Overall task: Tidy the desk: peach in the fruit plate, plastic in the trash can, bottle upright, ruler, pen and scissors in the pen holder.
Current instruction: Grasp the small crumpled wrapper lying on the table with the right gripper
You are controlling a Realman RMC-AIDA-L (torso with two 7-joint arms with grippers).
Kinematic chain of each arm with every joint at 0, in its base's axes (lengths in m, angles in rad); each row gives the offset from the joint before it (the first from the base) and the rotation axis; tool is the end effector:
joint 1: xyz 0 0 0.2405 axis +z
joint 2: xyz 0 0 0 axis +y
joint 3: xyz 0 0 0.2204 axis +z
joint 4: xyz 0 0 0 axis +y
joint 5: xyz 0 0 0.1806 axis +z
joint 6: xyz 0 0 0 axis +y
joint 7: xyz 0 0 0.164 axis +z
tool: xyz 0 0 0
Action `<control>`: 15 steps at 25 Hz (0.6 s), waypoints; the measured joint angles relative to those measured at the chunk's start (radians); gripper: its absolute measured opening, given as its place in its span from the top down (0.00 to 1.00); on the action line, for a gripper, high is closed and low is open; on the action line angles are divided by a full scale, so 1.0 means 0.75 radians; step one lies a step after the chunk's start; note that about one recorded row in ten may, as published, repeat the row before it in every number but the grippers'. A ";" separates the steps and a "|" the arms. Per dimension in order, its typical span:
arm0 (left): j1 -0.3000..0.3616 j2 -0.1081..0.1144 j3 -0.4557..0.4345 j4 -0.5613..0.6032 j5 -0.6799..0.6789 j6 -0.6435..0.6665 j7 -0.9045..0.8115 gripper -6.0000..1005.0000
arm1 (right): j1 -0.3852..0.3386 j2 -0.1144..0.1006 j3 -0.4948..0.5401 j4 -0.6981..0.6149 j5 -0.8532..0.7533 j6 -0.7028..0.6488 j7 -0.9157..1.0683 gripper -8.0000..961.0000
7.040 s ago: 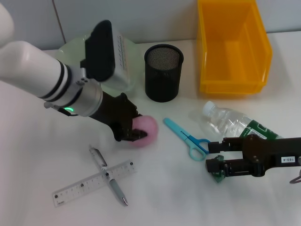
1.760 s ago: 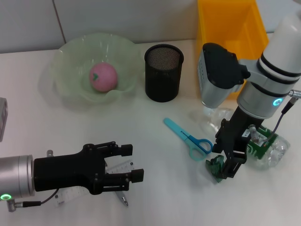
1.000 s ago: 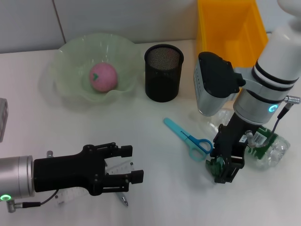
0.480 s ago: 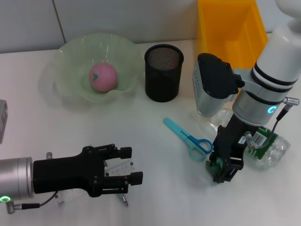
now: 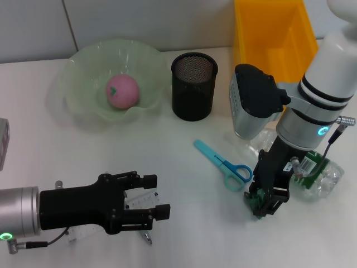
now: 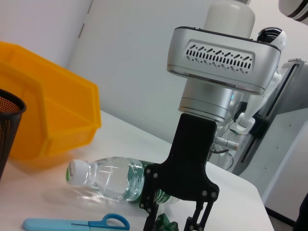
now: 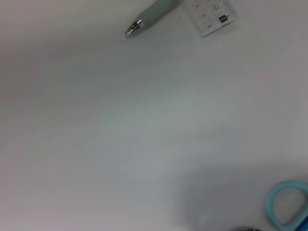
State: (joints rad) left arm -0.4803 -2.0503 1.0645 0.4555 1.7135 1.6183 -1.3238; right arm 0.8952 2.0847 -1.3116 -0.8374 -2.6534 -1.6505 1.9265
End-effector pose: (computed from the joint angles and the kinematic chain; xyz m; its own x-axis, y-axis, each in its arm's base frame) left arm -0.1979 0.2461 -0.0396 0.7344 0.4320 0.5235 0.4250 -0.8940 0.1415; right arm 0.1826 0.3023 -0.0340 0.8214 -0.1479 0.5508 -0.2036 -0.9782 0.0411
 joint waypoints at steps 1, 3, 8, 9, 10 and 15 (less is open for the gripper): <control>-0.001 0.000 0.000 0.000 0.000 0.000 0.000 0.20 | 0.000 0.000 0.000 0.000 0.000 0.000 0.000 0.43; -0.001 0.001 0.000 0.000 0.000 0.000 0.000 0.20 | 0.000 0.000 0.000 0.000 0.000 0.000 0.000 0.44; -0.005 0.003 0.000 0.000 0.000 0.002 0.000 0.20 | 0.001 0.000 0.000 0.000 0.001 0.000 0.000 0.48; -0.005 0.003 0.000 0.000 0.000 0.002 0.000 0.20 | 0.001 0.000 0.000 0.000 0.002 0.000 0.000 0.48; -0.006 0.003 0.000 0.000 0.000 0.002 0.000 0.20 | 0.001 0.000 0.000 0.000 0.002 0.000 0.000 0.48; -0.007 0.003 0.000 0.000 0.000 0.002 0.000 0.20 | 0.001 0.000 0.000 0.000 0.014 0.000 0.000 0.51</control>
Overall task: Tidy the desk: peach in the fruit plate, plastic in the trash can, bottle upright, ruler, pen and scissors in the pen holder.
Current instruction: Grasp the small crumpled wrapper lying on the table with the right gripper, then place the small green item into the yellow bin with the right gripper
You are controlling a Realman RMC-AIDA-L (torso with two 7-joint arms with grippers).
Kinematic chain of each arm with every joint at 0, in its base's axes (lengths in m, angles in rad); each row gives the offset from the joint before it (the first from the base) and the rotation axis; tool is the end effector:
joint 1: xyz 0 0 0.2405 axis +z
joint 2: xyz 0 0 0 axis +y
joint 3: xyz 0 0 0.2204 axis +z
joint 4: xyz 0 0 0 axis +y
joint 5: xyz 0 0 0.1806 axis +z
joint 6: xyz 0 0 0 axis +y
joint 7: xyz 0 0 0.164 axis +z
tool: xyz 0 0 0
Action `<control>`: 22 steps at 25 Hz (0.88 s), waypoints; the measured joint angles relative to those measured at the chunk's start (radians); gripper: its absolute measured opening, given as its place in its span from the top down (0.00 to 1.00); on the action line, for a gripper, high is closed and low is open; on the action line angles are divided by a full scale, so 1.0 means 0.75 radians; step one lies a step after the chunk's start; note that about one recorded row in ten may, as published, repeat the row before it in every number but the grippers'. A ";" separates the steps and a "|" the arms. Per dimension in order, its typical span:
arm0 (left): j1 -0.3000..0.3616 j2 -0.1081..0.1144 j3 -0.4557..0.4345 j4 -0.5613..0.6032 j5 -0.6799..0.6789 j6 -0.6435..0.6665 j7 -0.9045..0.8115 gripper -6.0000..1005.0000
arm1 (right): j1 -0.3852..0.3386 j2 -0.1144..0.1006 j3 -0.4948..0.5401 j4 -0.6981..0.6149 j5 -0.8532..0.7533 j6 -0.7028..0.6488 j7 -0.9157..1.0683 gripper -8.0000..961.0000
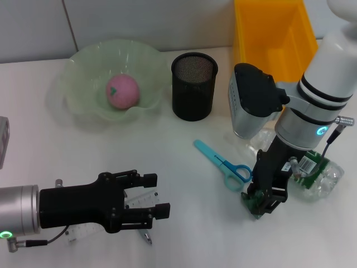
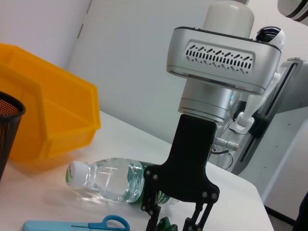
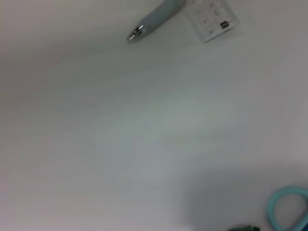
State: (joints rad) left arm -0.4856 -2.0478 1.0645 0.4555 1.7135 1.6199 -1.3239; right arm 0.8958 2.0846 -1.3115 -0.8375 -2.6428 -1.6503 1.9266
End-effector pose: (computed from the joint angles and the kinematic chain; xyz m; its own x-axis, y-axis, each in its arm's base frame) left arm -0.1971 0.2473 -0.0388 0.7376 0.4275 0.5227 0.4198 -0.8966 0.1409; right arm 0.1810 0.3021 -0.0349 0.8269 -0.1482 0.5424 -0.2043 -0.9779 0.0442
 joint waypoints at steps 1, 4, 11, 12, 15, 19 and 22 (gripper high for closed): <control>0.000 0.000 0.000 0.000 0.000 0.000 0.000 0.20 | 0.000 0.000 0.000 -0.001 0.000 -0.002 0.000 0.52; -0.001 0.000 0.000 0.000 0.000 0.000 0.000 0.20 | 0.000 0.000 0.005 -0.006 0.002 -0.009 0.000 0.53; -0.003 0.002 0.000 0.004 0.000 0.000 -0.007 0.20 | -0.003 -0.013 0.108 -0.111 0.020 -0.097 0.001 0.53; -0.004 0.002 0.000 0.006 0.000 0.001 -0.010 0.20 | -0.003 -0.013 0.108 -0.111 0.020 -0.097 0.001 0.53; -0.005 0.003 0.000 0.009 0.000 0.001 -0.012 0.20 | -0.011 -0.019 0.147 -0.165 0.020 -0.133 0.001 0.53; -0.006 0.005 0.000 0.010 0.000 0.002 -0.012 0.20 | -0.019 -0.026 0.183 -0.229 0.014 -0.162 0.001 0.53; -0.006 0.006 0.000 0.010 0.000 0.002 -0.012 0.20 | -0.022 -0.041 0.237 -0.286 0.012 -0.186 0.004 0.52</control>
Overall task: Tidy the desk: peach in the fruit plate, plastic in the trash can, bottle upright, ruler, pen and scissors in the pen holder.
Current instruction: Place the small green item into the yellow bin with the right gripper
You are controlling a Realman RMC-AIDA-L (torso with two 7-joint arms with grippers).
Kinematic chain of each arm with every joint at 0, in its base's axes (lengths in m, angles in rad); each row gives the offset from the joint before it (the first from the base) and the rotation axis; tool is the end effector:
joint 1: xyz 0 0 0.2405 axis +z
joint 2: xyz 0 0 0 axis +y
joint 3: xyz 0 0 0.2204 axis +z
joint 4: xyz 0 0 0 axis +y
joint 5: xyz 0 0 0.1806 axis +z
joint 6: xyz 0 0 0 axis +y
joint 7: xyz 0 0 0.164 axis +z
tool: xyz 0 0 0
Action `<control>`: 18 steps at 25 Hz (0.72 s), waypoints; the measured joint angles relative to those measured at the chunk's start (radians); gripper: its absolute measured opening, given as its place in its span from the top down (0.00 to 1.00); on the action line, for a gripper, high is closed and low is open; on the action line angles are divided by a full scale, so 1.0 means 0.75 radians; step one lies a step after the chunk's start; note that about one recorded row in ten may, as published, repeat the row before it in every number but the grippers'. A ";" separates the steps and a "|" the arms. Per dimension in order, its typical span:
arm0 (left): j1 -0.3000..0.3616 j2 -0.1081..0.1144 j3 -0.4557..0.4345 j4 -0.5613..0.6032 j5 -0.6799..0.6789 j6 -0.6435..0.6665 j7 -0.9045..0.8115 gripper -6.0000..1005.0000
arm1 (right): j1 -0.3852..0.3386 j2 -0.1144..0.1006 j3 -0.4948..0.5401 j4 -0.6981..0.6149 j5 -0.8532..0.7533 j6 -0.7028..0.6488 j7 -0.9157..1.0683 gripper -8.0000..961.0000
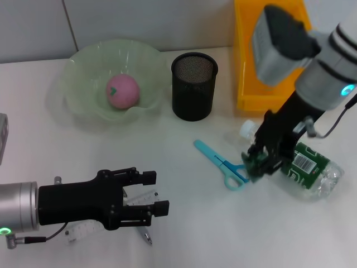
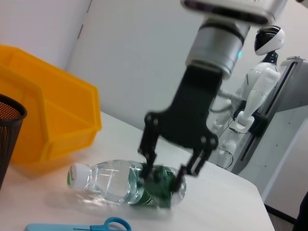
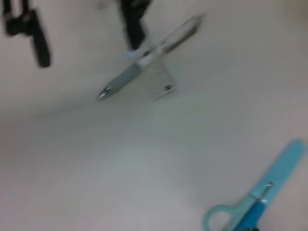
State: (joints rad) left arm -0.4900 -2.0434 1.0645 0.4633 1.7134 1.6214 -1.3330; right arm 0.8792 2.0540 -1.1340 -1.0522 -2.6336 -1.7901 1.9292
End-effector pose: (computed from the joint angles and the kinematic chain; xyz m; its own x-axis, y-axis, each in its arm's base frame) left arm -0.1963 0.2495 -0.0367 0.7410 0.4245 0.5203 0.4172 -0.8982 0.1385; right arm 0.1550 0.3192 0.0070 0.8838 -0.1962 0.4246 -0.1945 -0.9797 -0.0479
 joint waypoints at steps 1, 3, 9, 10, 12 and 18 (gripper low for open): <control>0.000 0.000 0.000 0.000 0.000 0.000 0.000 0.20 | -0.002 -0.007 0.026 -0.024 0.000 -0.011 0.002 0.52; -0.009 0.000 0.001 -0.002 0.000 0.000 0.000 0.20 | -0.006 -0.018 0.070 -0.068 0.000 -0.034 0.004 0.52; -0.015 0.000 0.002 -0.003 0.000 0.001 -0.003 0.20 | -0.030 -0.058 0.216 -0.222 -0.003 -0.069 0.008 0.52; -0.016 0.000 0.002 -0.003 0.000 0.001 -0.003 0.20 | -0.033 -0.067 0.258 -0.248 -0.004 -0.069 0.008 0.52; -0.018 0.000 0.002 -0.003 0.000 0.001 -0.004 0.20 | -0.033 -0.084 0.343 -0.288 -0.007 -0.060 0.009 0.51; -0.027 -0.001 0.002 -0.008 0.000 0.002 -0.008 0.20 | -0.035 -0.110 0.517 -0.304 -0.080 0.149 0.012 0.51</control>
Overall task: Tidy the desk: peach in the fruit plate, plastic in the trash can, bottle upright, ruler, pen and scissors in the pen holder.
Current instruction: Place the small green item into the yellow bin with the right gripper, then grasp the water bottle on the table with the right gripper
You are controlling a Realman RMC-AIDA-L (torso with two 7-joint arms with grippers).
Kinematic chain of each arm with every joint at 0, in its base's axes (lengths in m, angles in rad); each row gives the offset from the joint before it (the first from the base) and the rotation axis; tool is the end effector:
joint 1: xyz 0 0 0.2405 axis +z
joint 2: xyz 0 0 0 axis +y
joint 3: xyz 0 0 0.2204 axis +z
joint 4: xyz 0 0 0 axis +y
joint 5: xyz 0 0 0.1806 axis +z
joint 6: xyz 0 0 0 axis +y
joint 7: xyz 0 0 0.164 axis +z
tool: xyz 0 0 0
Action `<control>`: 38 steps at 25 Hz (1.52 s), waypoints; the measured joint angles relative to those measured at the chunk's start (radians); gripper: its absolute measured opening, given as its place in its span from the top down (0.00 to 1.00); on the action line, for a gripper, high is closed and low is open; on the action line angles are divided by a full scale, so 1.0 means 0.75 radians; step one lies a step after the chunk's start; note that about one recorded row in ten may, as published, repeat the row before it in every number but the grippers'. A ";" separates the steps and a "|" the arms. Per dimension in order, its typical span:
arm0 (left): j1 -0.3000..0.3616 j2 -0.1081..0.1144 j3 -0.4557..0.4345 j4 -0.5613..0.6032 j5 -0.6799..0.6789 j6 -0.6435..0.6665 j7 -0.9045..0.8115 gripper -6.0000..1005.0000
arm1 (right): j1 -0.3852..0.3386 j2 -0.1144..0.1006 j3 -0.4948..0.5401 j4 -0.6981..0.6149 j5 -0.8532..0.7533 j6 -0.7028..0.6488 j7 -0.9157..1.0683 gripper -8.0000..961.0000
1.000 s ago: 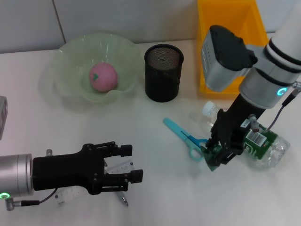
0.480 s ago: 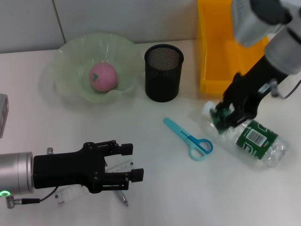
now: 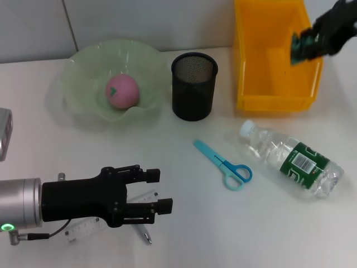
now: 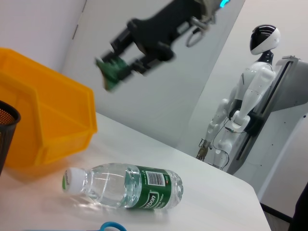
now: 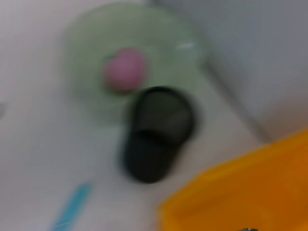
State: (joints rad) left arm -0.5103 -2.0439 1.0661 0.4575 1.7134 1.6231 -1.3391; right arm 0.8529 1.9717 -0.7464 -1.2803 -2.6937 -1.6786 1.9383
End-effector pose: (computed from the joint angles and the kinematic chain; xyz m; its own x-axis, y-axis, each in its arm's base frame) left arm -0.1914 0.2522 -0.0375 0.7447 0.4202 0.5186 0.4059 -0.9019 0.1479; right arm 0.1589 0.3784 0.1143 0.9209 -0.3654 0.1354 -0.2433 -0.8105 -0.5328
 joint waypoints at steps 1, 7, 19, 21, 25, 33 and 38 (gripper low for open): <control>-0.001 0.000 0.000 0.000 0.000 0.000 0.000 0.20 | -0.003 -0.002 0.012 0.024 -0.002 0.060 0.000 0.51; -0.005 -0.004 0.000 0.004 0.000 0.000 -0.006 0.20 | -0.006 0.017 -0.010 0.218 -0.005 0.369 0.016 0.50; -0.007 -0.004 0.000 -0.001 0.000 0.000 -0.012 0.20 | -0.065 0.044 -0.021 0.224 0.173 0.517 0.035 0.49; -0.007 -0.003 -0.001 0.000 0.000 0.000 -0.012 0.20 | -0.076 0.049 -0.017 0.218 0.195 0.517 0.035 0.49; -0.007 -0.003 -0.003 0.001 0.000 0.000 -0.012 0.20 | -0.144 0.053 -0.011 0.182 0.356 0.524 0.035 0.26; -0.007 -0.002 -0.002 0.007 0.000 0.001 -0.012 0.20 | -0.349 0.033 -0.009 0.113 0.881 0.446 0.025 0.26; -0.009 -0.001 -0.002 0.009 0.000 0.002 -0.010 0.20 | -0.441 0.027 -0.008 0.131 1.140 0.306 0.007 0.26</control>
State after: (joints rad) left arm -0.5170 -2.0447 1.0646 0.4641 1.7134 1.6245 -1.3467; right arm 0.5219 1.9918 -0.7526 -1.1819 -1.8390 -1.4495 1.9436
